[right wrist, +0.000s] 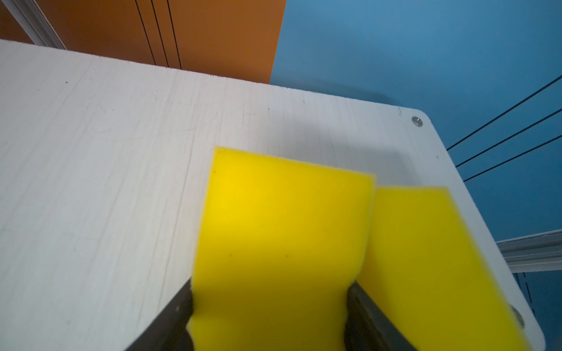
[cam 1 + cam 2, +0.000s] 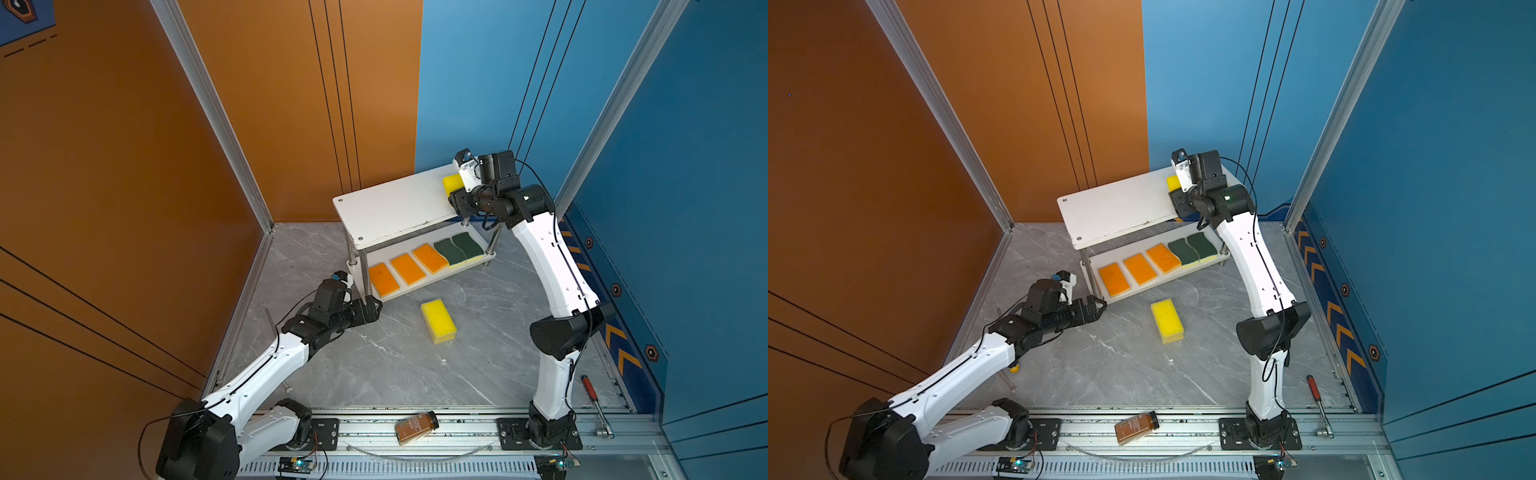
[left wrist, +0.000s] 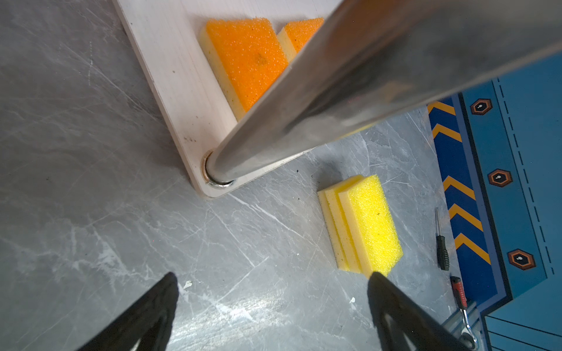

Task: Arrange cleaning sponges on a shelf
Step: Place the cleaning sponge at the shelf.

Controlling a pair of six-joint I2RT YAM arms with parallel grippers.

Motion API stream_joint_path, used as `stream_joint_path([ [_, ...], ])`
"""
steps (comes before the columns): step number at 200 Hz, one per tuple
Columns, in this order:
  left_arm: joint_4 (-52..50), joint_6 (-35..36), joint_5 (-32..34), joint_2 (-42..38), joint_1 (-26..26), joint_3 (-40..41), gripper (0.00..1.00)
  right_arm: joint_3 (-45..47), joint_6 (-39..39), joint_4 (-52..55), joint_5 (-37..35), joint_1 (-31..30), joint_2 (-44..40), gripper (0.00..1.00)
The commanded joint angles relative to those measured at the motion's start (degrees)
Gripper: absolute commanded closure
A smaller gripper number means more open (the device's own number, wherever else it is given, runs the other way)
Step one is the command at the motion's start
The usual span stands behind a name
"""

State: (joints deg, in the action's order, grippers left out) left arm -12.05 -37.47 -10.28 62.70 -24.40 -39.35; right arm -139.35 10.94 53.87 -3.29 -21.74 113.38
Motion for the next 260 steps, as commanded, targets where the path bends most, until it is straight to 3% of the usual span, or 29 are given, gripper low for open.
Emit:
stream_joint_path([
  [1, -0.9, 1.0, 1.1, 0.7, -0.2, -1.0, 0.02, -0.6, 0.2, -0.2, -1.1, 0.4, 1.3, 0.3],
  [34, -1.0, 1.1, 1.0, 1.5, -0.3, -1.4, 0.02, -0.7, 1.0, -0.3, -1.1, 0.4, 1.0, 0.23],
  [135, -1.0, 1.2, 0.6, 2.3, -0.3, -2.5, 0.02, 0.1, 1.9, -1.4, -1.1, 0.4, -0.7, 0.17],
  [260, -0.5, 1.0, 0.5, 2.5, -0.6, -2.6, 0.02, 8.0, 1.7, -5.5, 0.0, 0.5, -10.8, 0.06],
])
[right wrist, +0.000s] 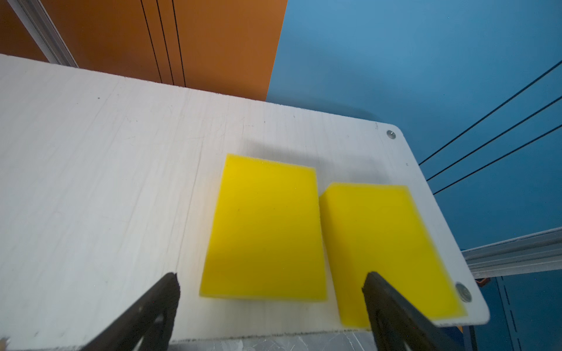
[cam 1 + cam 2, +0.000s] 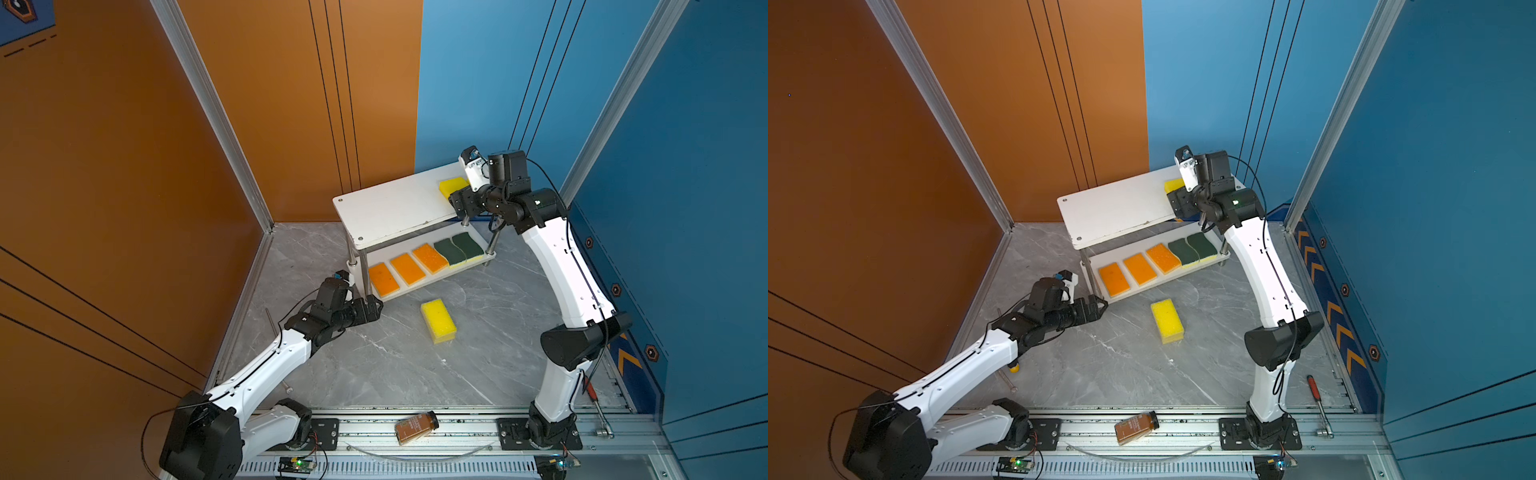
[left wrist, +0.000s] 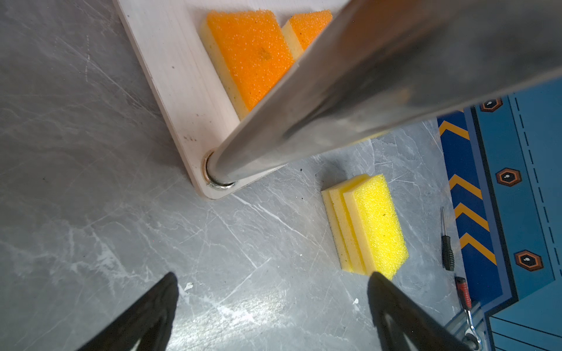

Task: Arrange cleaning sponges on a shelf
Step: Place the cleaning sponge at the shelf, then pick up the cleaning sponge.

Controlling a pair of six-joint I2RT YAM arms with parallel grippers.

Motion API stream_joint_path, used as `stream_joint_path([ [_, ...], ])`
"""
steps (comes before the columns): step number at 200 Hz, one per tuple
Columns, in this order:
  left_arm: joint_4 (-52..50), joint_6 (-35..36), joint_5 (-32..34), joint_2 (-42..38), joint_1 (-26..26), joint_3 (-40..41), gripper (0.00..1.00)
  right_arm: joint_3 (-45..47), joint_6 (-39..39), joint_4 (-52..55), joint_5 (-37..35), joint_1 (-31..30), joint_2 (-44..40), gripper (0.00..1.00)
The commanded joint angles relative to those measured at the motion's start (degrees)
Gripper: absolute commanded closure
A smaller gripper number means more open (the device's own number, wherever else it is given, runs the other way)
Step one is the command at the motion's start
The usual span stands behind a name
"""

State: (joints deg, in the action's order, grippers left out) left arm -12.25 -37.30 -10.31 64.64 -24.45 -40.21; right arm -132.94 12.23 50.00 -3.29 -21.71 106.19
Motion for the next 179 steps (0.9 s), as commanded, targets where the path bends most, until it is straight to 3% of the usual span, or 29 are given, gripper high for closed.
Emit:
stream_joint_path([
  [1, -0.2, 0.9, 0.6, 0.6, -0.6, -1.8, 0.02, 1.6, 0.4, -1.7, 0.1, 0.4, -3.7, 0.06],
  [67, -0.6, 0.8, 0.6, -0.3, -0.9, -1.4, 0.02, 14.3, -2.1, -2.3, -1.5, -1.6, -16.6, 0.0],
  [123, 0.3, 0.9, -0.4, 1.8, -0.9, -2.2, 0.02, 35.3, -11.9, -0.5, 2.3, -4.0, -31.4, 0.0],
  [179, 1.0, 1.7, -2.2, 4.9, -1.0, -3.6, 0.02, 54.1, -23.4, 2.4, 2.1, -6.5, -41.1, 0.0],
])
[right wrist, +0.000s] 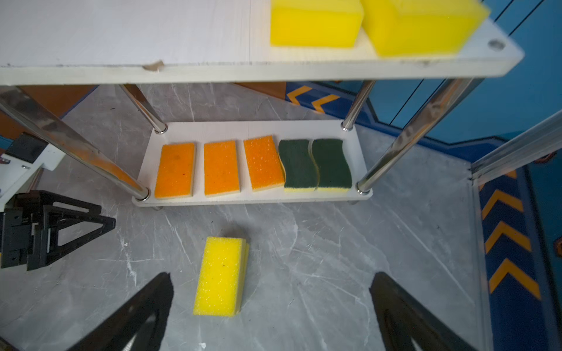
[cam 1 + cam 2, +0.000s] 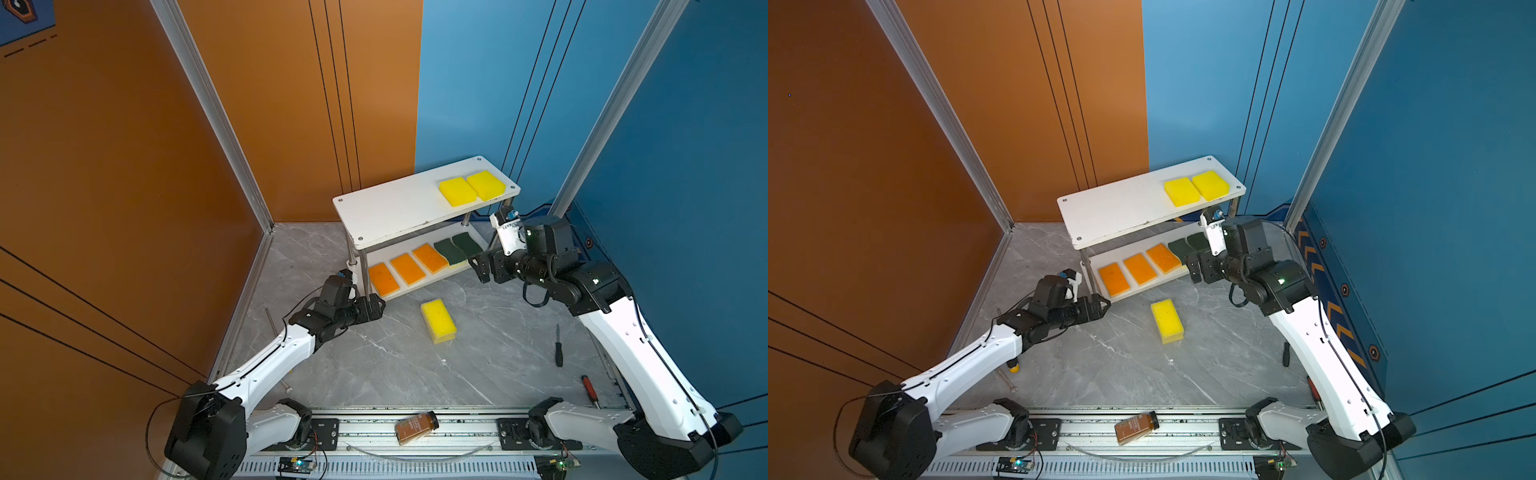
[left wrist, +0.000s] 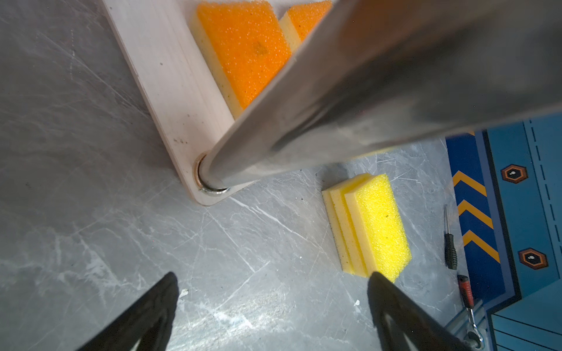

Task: Arrange cleaning sponges on a shelf
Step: Pick up the cleaning sponge.

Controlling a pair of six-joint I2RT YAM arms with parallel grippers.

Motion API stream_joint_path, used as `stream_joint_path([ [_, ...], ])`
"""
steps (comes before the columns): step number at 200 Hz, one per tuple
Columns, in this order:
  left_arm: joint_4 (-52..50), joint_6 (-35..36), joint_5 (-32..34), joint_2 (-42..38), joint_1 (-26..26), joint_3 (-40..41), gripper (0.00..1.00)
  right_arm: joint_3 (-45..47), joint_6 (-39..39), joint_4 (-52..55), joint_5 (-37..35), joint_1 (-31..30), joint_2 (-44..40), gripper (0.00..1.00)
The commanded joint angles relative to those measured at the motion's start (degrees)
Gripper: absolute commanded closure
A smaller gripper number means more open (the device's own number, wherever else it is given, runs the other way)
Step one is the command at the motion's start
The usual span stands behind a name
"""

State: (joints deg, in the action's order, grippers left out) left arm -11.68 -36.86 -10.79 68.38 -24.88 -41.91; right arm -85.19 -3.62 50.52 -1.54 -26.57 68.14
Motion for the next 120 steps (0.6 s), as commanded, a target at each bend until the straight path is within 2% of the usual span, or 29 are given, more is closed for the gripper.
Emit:
stream_joint_path([
  [1, 0.4, 1.3, -1.7, 1.1, -0.6, -1.9, 0.02, 6.7, -7.7, 1.8, 0.3, -1.7, -3.2, 0.0],
  [48, 0.4, 1.6, -1.9, 1.3, -1.2, -2.0, 0.02, 20.9, -17.0, -5.5, -3.6, -8.9, -4.7, 0.0],
  [84, 0.4, 1.0, -0.8, -0.6, -1.7, -0.6, 0.02, 25.3, -20.9, -10.9, -7.3, -15.0, -1.4, 0.0],
  [120, 0.4, 0.6, -0.3, -1.8, -1.8, 0.5, 0.02, 26.9, -21.7, -14.6, -7.3, -16.2, 4.3, 0.0],
])
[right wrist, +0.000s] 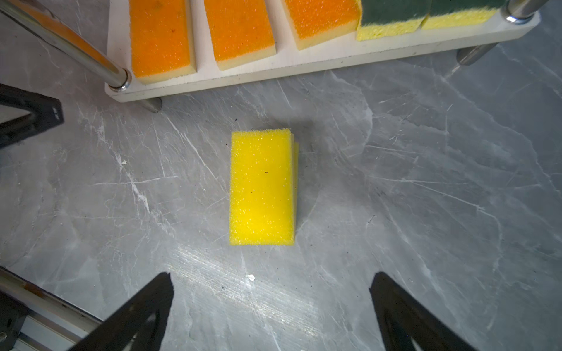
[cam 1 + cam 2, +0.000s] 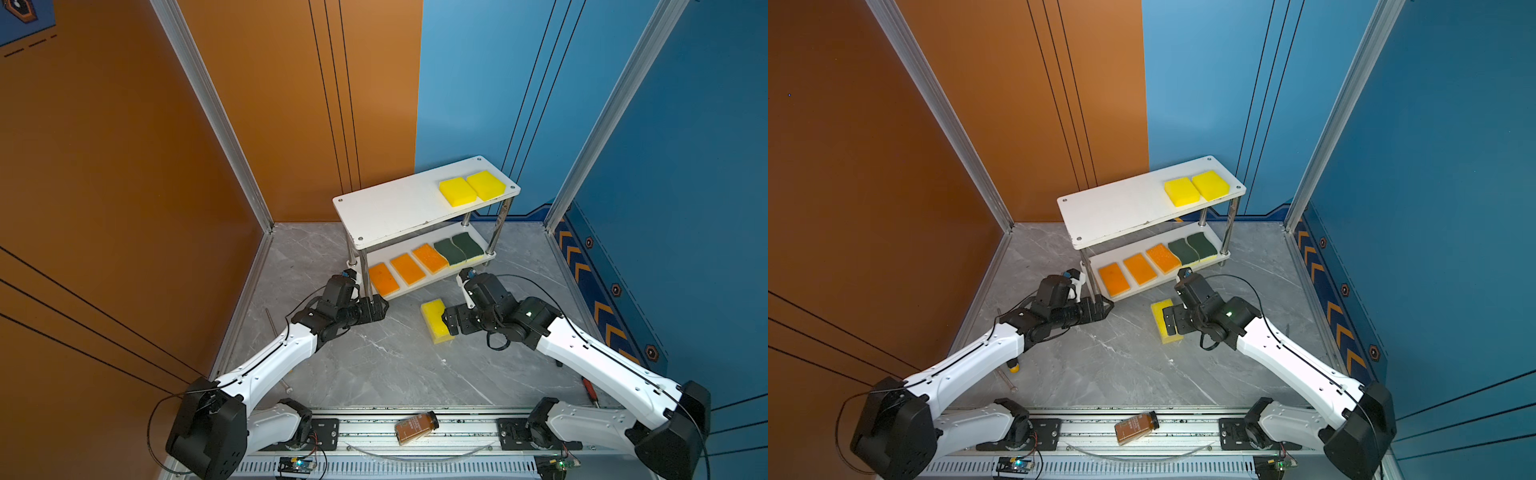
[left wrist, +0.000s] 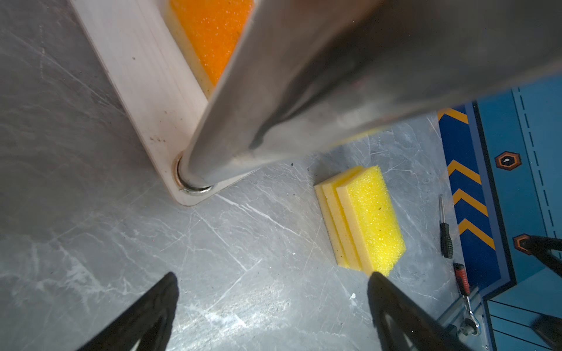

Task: Arrange cleaning sponges on a shelf
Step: Pick up the cleaning sponge.

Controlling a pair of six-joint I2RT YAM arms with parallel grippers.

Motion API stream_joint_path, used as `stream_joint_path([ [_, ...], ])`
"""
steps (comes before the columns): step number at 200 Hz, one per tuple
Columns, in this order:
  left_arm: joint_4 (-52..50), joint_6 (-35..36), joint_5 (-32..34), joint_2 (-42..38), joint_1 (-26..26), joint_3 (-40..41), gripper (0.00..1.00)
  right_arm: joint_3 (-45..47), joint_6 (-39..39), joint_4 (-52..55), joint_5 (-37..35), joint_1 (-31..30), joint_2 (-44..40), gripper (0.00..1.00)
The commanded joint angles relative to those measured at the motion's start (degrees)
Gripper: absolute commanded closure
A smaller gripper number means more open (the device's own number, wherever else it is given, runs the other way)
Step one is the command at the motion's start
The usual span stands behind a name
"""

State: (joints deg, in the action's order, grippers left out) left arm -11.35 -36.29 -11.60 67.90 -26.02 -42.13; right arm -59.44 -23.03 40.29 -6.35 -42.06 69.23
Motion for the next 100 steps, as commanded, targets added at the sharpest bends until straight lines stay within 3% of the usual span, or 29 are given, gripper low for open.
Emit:
stream_joint_path([
  [1, 0.1, 0.0, 0.5, -1.3, -0.6, 0.8, 0.02, 1.3, -2.3, -4.4, -2.5, -0.8, 3.4, 0.0],
  [100, -0.1, -0.5, 1.6, -0.4, -0.7, 0.2, 0.02, -0.8, 1.0, -6.0, -1.5, -1.6, 17.9, 0.0],
])
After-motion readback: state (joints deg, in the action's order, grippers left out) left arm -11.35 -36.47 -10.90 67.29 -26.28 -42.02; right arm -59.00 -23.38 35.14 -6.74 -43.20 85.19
